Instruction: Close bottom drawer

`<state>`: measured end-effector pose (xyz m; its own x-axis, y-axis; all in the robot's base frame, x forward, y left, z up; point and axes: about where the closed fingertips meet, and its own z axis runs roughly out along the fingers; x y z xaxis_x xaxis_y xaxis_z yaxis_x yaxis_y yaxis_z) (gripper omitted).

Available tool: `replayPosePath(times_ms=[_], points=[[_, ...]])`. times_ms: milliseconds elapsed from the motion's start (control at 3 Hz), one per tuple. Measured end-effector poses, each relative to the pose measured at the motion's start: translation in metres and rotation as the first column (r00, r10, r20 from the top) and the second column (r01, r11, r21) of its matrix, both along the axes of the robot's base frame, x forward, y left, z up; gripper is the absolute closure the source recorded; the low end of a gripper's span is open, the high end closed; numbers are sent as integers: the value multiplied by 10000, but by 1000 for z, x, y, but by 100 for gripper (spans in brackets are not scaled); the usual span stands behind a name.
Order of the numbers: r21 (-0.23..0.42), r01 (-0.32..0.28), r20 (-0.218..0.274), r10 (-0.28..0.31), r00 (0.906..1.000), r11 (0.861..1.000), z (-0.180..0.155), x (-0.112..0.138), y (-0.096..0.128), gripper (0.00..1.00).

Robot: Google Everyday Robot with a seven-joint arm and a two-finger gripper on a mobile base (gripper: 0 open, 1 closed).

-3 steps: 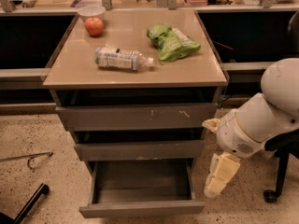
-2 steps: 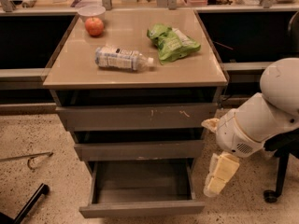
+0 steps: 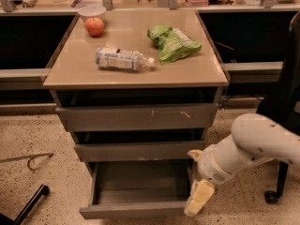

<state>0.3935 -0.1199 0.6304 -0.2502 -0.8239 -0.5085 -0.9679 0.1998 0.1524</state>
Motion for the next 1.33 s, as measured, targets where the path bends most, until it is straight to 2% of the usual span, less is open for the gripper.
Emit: replayPosePath(times_ms=[333, 667, 1000, 1333], points=[[607, 211, -128, -203, 9997, 9979, -74, 0, 19, 0], [845, 558, -77, -553, 9984, 9949, -98, 8, 24, 0], [844, 558, -78, -553, 9984, 9949, -98, 8, 24, 0], [622, 625, -620, -587, 9963, 9961, -131, 4, 21, 0]])
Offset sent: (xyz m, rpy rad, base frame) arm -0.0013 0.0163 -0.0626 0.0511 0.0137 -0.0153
